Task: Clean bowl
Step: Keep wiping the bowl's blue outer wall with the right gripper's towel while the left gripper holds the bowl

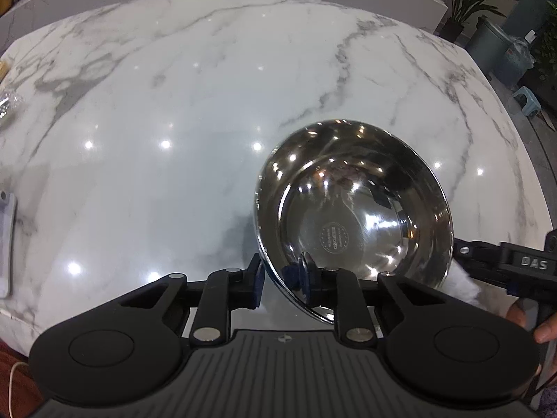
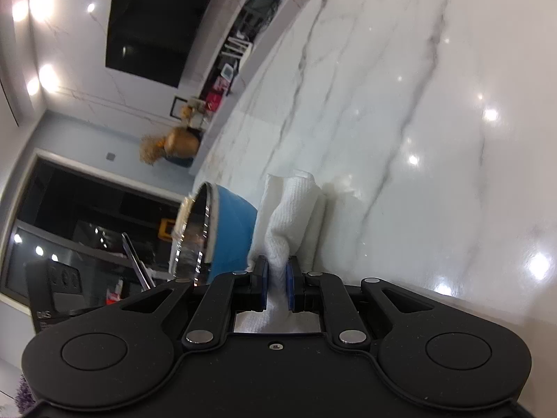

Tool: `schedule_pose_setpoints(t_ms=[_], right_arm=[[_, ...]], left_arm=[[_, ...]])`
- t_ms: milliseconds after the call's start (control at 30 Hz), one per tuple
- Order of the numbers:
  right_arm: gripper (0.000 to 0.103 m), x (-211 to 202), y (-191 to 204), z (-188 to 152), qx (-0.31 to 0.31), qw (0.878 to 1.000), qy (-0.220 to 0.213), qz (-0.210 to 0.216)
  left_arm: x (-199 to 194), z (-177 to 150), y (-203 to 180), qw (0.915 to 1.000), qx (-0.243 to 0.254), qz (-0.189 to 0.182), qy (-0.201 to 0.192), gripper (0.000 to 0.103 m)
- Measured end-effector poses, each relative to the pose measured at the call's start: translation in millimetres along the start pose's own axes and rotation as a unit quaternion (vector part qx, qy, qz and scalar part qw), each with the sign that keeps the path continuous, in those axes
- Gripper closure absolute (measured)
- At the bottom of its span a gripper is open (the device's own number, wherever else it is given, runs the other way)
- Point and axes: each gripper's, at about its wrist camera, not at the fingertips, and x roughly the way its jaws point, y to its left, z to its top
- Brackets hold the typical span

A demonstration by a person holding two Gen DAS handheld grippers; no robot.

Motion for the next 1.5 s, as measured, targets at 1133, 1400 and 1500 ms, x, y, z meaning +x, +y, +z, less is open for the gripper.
schedule_pose_setpoints(t_ms=[1133, 1400, 1500], right_arm=[[0.093, -18.0, -15.0, -17.6, 0.002, 1.0, 0.017, -0.007], [0.093, -27.4, -7.8, -16.4, 0.013, 0.998, -0.035, 0.041], [0.093, -31.9, -8.3, -17.7, 0.012, 0.997, -0.044, 0.061]], left_arm=[[4.4, 1.9, 7.9, 0.999, -0.04, -0.022, 0.003, 0.085], [0.5, 0.1, 10.8, 0.9994, 0.008, -0.032, 0.011, 0.086], [-0.2, -0.5, 10.2, 0.9991, 0.018, -0.036, 0.014, 0.086]])
